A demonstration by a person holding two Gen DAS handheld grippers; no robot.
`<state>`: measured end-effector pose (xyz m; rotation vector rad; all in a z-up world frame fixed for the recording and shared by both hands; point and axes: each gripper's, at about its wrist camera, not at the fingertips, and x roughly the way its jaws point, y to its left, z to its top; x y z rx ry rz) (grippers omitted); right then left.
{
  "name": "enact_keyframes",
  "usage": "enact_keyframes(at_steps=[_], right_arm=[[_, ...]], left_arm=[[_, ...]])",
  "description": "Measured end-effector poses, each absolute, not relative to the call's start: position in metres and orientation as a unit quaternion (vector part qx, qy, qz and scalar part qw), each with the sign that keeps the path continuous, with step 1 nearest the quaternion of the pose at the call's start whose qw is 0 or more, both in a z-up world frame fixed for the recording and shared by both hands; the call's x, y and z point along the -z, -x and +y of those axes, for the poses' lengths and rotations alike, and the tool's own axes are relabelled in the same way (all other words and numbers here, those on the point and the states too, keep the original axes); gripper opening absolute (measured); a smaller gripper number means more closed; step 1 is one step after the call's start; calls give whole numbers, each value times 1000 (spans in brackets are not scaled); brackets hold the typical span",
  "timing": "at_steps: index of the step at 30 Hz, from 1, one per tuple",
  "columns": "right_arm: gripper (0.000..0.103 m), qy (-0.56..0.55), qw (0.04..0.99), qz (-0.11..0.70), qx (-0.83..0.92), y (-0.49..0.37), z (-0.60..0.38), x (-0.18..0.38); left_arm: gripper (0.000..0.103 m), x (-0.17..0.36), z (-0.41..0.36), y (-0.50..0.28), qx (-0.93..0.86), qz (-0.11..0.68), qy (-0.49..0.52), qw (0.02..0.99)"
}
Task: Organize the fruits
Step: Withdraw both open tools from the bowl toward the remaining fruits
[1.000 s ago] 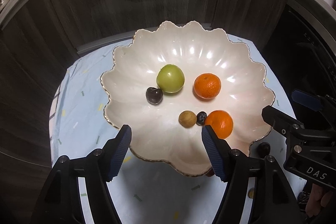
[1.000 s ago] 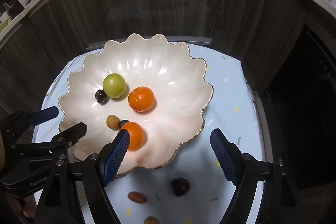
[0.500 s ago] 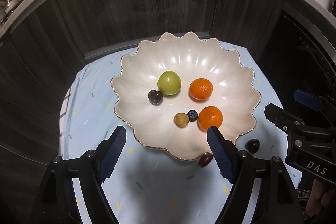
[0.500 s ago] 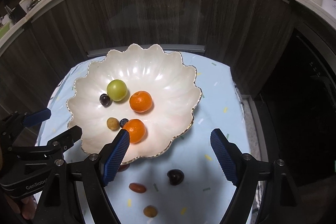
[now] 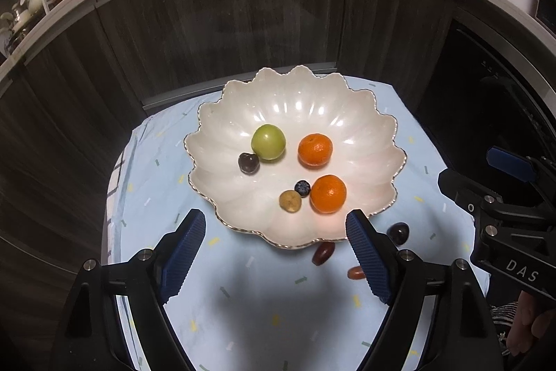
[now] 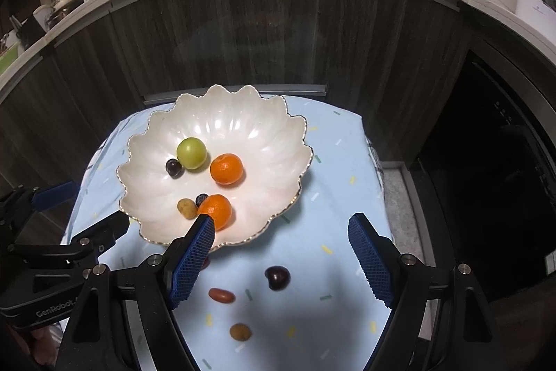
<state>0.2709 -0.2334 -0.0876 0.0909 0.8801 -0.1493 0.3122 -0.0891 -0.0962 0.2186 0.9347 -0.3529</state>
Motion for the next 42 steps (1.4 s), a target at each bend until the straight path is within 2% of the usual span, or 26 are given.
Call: enact_keyframes(at_steps=[22,42], right_arm=[[80,-47,897,433,73,-237,-234,97],[80,-46,877,472,71,-214,-219,137]], left_arm=[[83,104,-90,-277,186,449,-125,865],[82,137,-89,-263,218,461,-180,841]])
